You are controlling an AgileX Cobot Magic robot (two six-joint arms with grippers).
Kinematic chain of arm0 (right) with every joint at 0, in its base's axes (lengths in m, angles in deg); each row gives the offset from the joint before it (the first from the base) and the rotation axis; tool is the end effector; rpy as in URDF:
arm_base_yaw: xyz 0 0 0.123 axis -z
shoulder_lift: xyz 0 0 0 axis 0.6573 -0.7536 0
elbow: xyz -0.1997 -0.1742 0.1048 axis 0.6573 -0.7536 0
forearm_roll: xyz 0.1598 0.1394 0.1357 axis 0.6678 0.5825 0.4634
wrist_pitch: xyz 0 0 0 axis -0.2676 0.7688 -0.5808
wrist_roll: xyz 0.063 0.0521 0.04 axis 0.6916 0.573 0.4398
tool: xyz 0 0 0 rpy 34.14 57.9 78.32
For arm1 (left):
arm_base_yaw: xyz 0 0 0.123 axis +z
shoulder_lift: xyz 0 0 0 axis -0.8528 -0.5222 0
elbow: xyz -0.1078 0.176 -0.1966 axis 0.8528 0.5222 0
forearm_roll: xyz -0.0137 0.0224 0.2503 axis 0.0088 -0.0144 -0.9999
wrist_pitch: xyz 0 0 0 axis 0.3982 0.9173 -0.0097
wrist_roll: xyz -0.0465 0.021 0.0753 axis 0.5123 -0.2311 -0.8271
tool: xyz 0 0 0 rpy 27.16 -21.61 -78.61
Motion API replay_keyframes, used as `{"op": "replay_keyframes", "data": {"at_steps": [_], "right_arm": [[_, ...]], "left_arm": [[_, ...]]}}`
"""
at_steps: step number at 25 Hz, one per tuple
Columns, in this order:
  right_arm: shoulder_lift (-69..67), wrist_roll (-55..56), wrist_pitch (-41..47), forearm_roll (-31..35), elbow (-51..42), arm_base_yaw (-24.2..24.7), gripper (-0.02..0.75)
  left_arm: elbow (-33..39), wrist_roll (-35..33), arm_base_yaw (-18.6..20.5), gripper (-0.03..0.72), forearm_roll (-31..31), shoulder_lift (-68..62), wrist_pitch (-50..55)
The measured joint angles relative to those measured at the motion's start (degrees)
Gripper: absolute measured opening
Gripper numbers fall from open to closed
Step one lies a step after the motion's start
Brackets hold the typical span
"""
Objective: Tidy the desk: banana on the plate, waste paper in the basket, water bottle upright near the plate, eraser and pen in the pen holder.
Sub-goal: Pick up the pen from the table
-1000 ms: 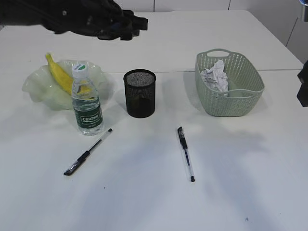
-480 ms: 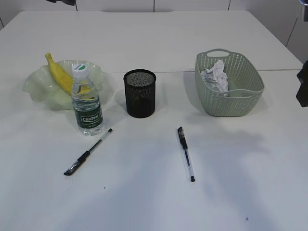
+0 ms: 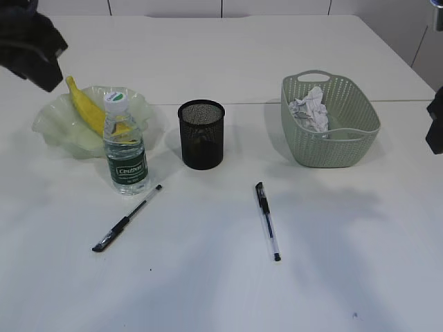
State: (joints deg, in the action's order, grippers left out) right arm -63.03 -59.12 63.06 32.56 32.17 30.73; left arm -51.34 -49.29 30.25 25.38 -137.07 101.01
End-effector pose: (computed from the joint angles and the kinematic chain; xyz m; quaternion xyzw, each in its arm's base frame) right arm 0.2564 0.0346 0.3307 -0.1014 0.9744 -0.0527 0.1936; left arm 0.2769 -0.1329 0.3729 0.2424 0.9369 0.0212 0.2512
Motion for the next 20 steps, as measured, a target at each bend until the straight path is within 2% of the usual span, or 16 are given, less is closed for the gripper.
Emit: {"op": "replay_keyframes", "data": {"at_steps": [5,11,15,20], "right_arm": [[0.0,-0.1,0.4,0.0,0.0,0.0,0.496],[0.0,-0.6,1.0,0.0,0.0,0.0,0.496],[0.0,-0.6,1.0,0.0,0.0,0.0,0.496],[0.0,-0.6,1.0,0.0,0.0,0.0,0.496]], "left_arm": [[10.1,-0.7,0.0,0.244,4.1,0.0,-4.1],[24.4,-0.7,0.0,0.244,9.3,0.0,-16.5],[28.3,-0.7,0.0,0.259,9.7,0.0,-20.6],[28.5,-0.7,0.0,0.359,9.2,-1.6,-25.5]]}}
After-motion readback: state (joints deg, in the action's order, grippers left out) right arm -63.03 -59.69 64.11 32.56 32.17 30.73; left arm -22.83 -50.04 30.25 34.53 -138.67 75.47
